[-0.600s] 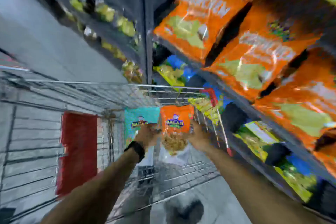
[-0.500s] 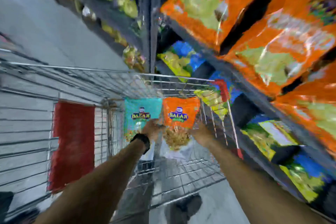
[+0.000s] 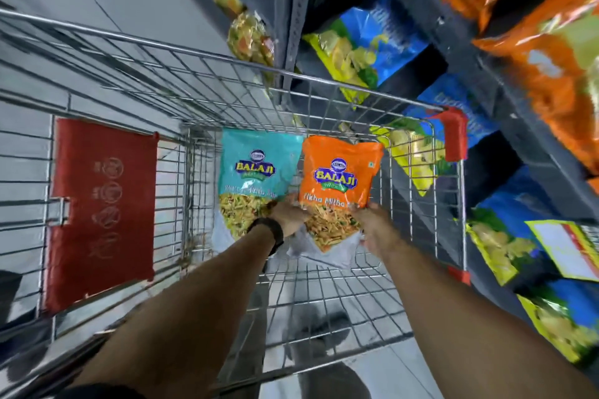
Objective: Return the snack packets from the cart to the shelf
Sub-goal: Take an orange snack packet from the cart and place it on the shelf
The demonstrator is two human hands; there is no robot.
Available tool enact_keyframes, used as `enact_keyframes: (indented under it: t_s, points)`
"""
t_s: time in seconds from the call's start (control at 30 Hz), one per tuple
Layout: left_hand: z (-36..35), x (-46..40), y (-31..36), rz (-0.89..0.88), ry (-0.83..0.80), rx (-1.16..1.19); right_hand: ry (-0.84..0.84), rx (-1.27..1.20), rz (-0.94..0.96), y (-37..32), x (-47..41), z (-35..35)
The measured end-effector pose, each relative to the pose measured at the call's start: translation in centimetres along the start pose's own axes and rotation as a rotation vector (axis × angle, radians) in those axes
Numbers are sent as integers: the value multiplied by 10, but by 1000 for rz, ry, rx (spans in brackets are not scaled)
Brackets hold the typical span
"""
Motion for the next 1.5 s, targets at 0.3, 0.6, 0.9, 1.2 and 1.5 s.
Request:
enact_keyframes:
  t_s: [0.3, 0.6, 0.9, 1.2, 1.5]
  points:
    - [19, 64, 14, -140, 35, -64, 19, -23, 18, -10, 83, 12]
    - [9, 290, 90, -534, 13, 164, -204, -255, 403, -28, 284, 66]
    - [-72, 523, 194, -1140, -123, 57, -302, -506, 985, -34, 503, 210]
    - [-253, 669, 309, -1546, -384, -122, 113, -701, 1478, -23, 651, 419]
    - [-429, 677, 383, -1549, -423, -156, 544, -993, 1427, -14, 658, 577]
Point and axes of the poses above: each hand's wrist, its own x-axis away from the middle knuckle, its own z-axis out of the back of the hand, y = z × x, the point moved 8 cm from there along -x, towards the middle knuckle, and after that the axes turned 4 degrees about -z, right-handed, at the moved point
